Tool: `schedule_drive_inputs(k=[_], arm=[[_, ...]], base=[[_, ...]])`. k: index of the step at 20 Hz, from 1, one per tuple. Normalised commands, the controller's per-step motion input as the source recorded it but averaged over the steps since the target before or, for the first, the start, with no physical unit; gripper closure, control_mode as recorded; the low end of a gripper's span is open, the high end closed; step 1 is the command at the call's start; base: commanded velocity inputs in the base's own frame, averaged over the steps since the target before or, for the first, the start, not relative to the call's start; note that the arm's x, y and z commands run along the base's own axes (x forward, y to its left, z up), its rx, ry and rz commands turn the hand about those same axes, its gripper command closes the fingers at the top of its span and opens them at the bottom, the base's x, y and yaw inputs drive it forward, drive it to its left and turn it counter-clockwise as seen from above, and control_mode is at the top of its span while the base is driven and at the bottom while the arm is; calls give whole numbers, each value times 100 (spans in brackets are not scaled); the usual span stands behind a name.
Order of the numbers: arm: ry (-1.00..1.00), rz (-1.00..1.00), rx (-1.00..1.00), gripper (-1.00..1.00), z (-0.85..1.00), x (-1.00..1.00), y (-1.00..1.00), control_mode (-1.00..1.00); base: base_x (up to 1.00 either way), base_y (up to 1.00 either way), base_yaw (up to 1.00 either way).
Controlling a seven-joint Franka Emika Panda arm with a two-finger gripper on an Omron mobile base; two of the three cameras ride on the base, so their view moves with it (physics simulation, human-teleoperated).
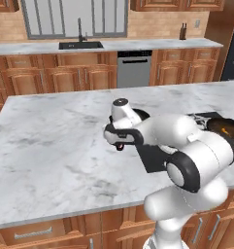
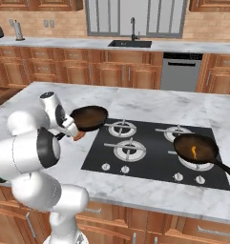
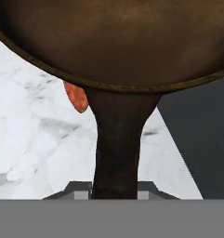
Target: Place both pans onto different burners. Then place the sweet potato and the shrimp on different pans.
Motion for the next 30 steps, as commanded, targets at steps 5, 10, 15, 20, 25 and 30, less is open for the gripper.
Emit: schedule_drive_inputs(k=[5, 10, 15, 20, 25, 30], arm=[[0, -9, 1, 100, 1, -48, -77, -100], [0, -11, 0, 100, 6, -28, -74, -100], [2, -11, 4, 100, 12, -19, -63, -100], [1, -6, 6, 100, 1, -1, -40, -100], [1, -3, 4, 100, 0, 9, -27, -100], [2, -3, 2, 100, -3, 21, -26, -100]], base=[[0, 0, 0], [0, 0, 0], [0, 0, 0], [0, 0, 0], [0, 0, 0], [0, 0, 0]])
